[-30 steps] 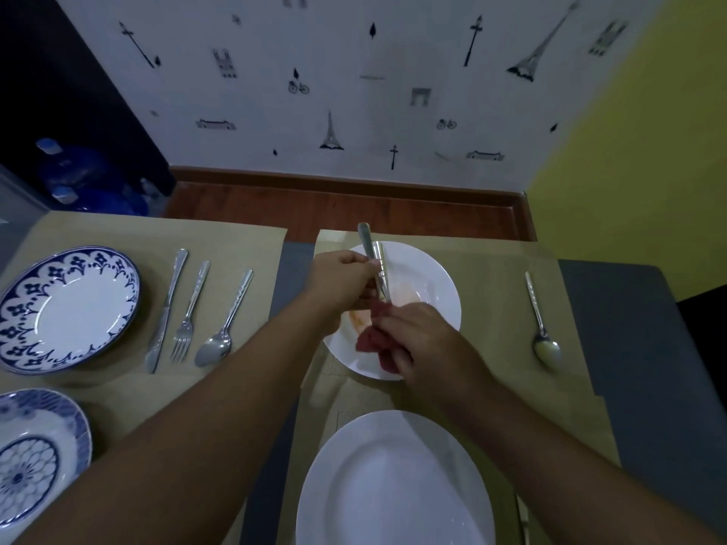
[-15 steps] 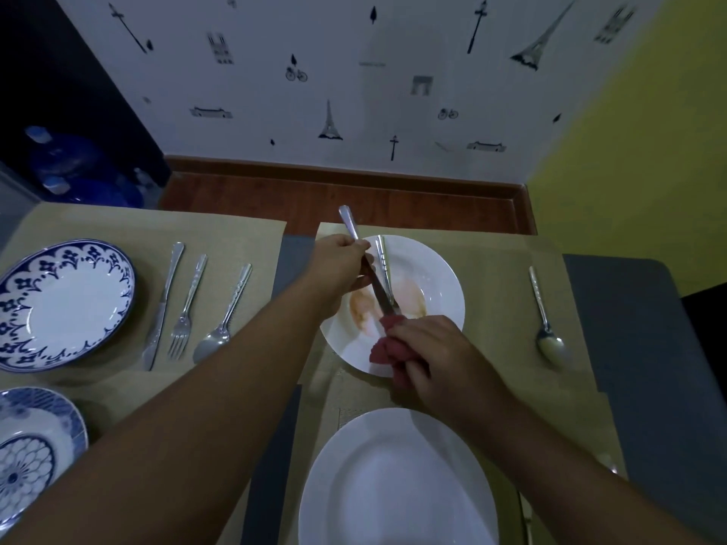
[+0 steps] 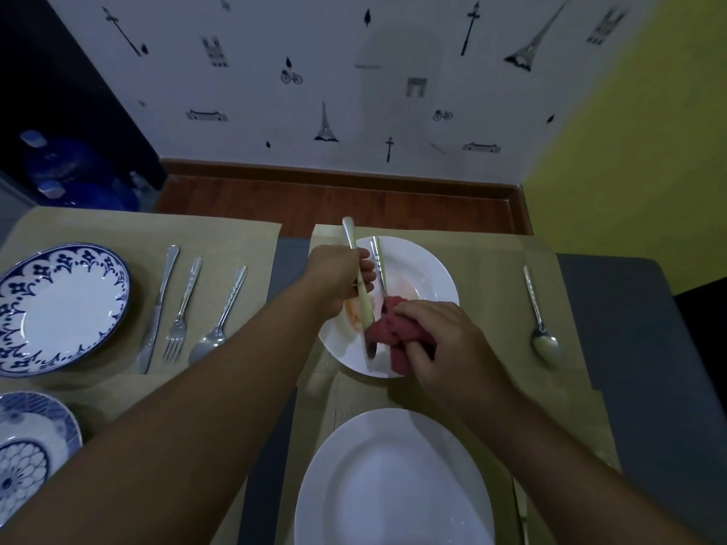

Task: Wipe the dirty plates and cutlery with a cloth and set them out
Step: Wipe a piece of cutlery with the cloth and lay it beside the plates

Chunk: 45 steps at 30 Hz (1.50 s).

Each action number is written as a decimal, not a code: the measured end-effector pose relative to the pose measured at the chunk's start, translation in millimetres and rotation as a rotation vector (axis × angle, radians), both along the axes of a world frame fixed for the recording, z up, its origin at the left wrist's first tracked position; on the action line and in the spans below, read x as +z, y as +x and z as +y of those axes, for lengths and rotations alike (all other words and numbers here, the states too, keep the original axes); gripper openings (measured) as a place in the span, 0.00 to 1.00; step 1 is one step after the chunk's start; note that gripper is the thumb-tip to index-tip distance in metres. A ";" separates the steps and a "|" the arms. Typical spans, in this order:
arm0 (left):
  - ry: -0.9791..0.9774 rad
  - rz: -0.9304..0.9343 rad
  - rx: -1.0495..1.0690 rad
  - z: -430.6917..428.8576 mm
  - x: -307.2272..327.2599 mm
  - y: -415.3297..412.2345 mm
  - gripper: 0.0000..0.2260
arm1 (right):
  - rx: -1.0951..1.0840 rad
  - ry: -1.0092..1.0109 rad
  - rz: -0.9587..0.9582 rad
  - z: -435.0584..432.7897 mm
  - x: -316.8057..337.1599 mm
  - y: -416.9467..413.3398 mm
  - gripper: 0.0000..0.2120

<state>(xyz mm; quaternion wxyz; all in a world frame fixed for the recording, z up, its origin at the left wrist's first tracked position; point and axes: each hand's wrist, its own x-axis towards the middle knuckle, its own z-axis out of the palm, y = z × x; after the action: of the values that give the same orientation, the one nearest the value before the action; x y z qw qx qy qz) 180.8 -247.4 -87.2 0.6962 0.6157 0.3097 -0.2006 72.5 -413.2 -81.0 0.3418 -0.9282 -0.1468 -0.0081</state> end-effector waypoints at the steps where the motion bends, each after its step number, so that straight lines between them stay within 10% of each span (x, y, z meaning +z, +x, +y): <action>1: 0.028 -0.007 -0.035 1.6 0.9 -1.5 0.08 | 0.009 0.003 0.015 0.8 0.3 -1.1 0.20; 20: 0.123 -0.143 -0.151 12.8 3.3 -8.6 0.07 | 0.288 -0.131 0.043 13.9 -8.7 8.2 0.16; 45: -0.118 -0.083 -0.130 16.6 -1.8 3.1 0.07 | 0.090 -0.002 -0.040 -20.5 -5.1 -9.2 0.24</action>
<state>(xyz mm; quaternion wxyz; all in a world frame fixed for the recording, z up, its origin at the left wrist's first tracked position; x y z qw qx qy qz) 184.0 -230.8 -89.0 0.7291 0.6001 0.2275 -0.2378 63.3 -433.7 -86.0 0.3382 -0.9206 -0.1950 -0.0111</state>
